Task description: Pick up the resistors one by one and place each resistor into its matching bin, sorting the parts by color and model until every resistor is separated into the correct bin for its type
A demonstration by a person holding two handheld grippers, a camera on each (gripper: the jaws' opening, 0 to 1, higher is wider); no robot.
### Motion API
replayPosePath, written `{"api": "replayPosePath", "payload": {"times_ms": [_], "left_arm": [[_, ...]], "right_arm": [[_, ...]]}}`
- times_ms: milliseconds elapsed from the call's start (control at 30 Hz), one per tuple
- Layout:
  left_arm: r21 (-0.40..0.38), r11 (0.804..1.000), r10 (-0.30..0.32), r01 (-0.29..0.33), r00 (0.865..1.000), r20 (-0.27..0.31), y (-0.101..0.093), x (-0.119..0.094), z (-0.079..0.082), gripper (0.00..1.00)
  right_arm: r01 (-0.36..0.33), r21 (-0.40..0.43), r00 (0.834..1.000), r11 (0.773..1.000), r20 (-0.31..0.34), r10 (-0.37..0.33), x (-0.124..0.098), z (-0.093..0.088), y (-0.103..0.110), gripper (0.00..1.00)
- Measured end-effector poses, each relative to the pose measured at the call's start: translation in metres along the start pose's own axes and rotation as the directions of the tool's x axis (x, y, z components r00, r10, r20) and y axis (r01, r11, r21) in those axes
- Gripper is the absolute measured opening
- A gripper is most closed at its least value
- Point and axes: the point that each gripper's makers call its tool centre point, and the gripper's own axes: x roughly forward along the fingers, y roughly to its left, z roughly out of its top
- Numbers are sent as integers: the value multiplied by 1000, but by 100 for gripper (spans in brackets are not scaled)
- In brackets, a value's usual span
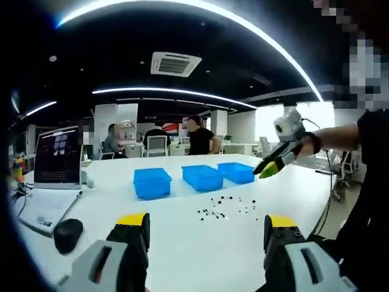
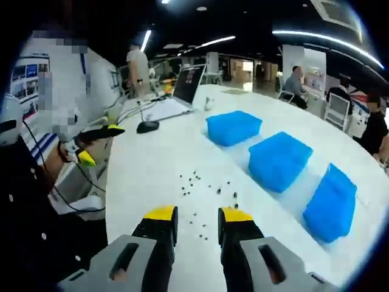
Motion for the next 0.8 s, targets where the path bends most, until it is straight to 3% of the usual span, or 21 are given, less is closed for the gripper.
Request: {"api": "replayPosePath", "payload": {"times_ms": [67,167,200,233,400,700,800], "left_arm": [[-4,1000,-1,1,1000,1,1,-1,-2,77],[-5,1000,-1,1,1000,1,1,-1,-2,77],[-14,1000,4,-3,1000,2,3,-2,-4,77],[-17,1000,5,-5,1000,3,4,-3,-6,77],[-40,999,10,-10,1000,4,7,-8,-12,77],[-58,998,15,-16,1000,-12,9,-13,-23,77],[-62,998,17,-18,1000,-13,10,-14,-24,77]], "right_arm": [[-13,-22,999,1000,-41,12,12,3,-3,27],[-12,-32,999,999,-51,11,15,3,-3,26],[-34,-65,991,997,-134,25,43,4,-8,25],[-50,-81,984,995,-177,35,51,1,-6,25],[-60,-111,961,992,-273,28,81,-7,-12,23],[-49,-88,935,995,-355,15,103,-19,-26,19],[-43,-86,933,995,-360,9,106,-18,-28,17]]}}
